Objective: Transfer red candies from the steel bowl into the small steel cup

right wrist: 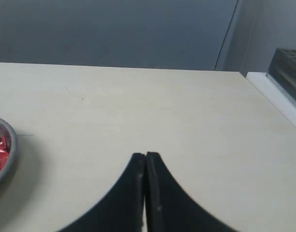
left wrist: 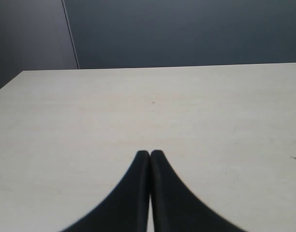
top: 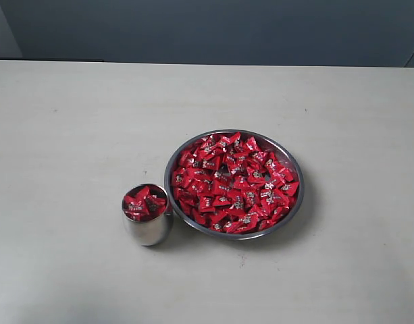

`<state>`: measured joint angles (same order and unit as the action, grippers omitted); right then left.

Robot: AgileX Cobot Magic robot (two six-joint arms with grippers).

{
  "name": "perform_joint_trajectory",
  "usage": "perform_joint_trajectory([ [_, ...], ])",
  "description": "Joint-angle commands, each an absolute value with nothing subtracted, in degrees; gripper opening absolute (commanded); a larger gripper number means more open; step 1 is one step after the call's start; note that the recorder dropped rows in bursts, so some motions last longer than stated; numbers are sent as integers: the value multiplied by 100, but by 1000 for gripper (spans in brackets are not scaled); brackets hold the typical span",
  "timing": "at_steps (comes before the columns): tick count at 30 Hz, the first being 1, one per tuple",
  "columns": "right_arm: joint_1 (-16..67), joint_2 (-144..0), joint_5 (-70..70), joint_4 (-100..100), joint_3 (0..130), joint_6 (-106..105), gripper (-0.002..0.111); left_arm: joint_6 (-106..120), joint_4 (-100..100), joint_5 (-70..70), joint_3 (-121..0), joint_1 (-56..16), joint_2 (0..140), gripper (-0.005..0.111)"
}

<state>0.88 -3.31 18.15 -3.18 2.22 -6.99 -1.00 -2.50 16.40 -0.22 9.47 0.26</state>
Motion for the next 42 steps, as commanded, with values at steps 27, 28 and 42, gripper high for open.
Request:
perform_joint_trajectory([
  [27, 64, -130, 1897, -589, 0, -633, 0, -115, -257, 1630, 0, 951, 0, 0],
  [28, 64, -130, 1897, -589, 0, -633, 0, -115, -257, 1630, 0, 951, 0, 0],
  [42, 64, -130, 1871, -607, 0, -633, 0, -115, -257, 1630, 0, 951, 0, 0],
])
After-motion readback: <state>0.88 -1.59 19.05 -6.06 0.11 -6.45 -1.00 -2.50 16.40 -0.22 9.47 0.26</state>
